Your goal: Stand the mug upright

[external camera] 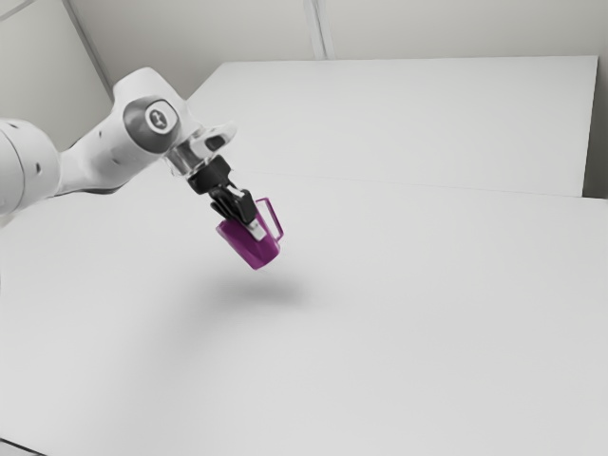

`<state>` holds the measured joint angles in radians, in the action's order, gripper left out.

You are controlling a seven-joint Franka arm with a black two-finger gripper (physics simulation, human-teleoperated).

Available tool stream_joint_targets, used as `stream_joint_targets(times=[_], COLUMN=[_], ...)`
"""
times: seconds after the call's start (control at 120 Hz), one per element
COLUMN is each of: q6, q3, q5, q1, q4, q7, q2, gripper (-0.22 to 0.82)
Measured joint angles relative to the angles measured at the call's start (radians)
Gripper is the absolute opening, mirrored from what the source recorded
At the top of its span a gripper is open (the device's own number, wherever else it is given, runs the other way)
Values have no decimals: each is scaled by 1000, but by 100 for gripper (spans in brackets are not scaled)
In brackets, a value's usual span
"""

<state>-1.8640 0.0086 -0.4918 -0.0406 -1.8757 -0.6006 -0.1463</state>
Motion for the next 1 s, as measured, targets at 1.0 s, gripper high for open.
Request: stream_joint_targets(times=[1.0], q6=[-372], q3=[-3], q5=[471], q1=[8], q4=[-185], q7=[352], q2=[-68], gripper=[-13])
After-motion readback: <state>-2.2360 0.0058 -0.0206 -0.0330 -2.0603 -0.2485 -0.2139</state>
